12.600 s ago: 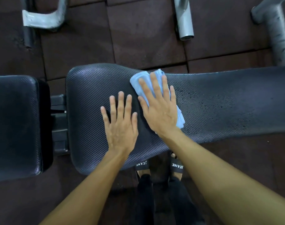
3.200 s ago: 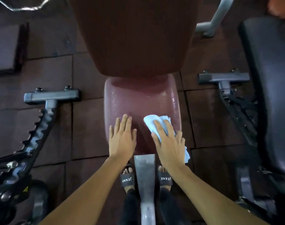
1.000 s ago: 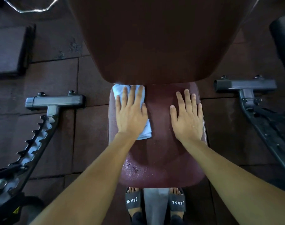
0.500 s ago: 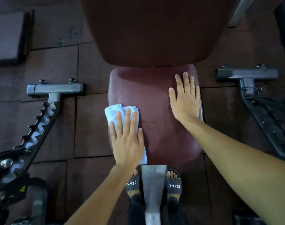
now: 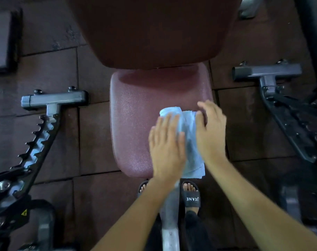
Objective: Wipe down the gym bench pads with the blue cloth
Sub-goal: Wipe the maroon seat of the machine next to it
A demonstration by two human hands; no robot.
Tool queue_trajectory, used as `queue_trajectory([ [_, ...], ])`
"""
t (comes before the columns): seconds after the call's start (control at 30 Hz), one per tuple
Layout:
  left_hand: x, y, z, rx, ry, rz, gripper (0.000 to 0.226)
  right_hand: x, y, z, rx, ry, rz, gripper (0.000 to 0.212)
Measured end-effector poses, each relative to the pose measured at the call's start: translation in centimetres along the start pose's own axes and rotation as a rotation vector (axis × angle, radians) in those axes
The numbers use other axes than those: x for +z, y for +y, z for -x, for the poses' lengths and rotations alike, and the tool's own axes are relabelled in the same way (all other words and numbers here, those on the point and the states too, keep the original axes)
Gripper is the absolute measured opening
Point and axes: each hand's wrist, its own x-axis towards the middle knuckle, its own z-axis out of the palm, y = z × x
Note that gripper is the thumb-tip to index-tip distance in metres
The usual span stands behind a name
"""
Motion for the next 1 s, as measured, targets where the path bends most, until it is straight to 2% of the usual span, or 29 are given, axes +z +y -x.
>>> queue_trajectory([
  [0.1,-1.9,-5.9,-0.4,-0.148,0.036,-0.105,0.049,2.3,-0.3,6.5,-0.088,-0.079,0.237,0.047],
  [0.2,-1.7,-8.8,-0.6,-0.090,-0.085,-0.220,0.055,4.8,-0.5,8.8,-0.099,-0.087,0.557,0.065],
  [0.3,-1.3,-8.9,-0.4,-0.082,-0.094,-0.261,0.055,5.6,0.1,7.2,-0.124,-0.063,0.679,0.066],
  [0.43,-1.5,-8.7,-0.4,-0.075,-0.084,-0.267,0.055,5.3,0.8,3.8,-0.264,-0.050,0.714,0.061],
  [0.63,-1.5,-8.7,-0.4,-0.088,-0.095,-0.282,0.055,4.8,-0.1,1.4,-0.280,-0.073,0.786,0.064],
  [0.8,-1.5,-8.6,-0.4,-0.091,-0.090,-0.280,0.055,4.4,-0.3,1.2,-0.302,-0.116,0.801,0.058],
  [1.0,-1.4,-8.9,-0.4,-0.084,-0.098,-0.299,0.054,4.6,-0.1,0.8,-0.350,-0.058,0.795,0.053],
])
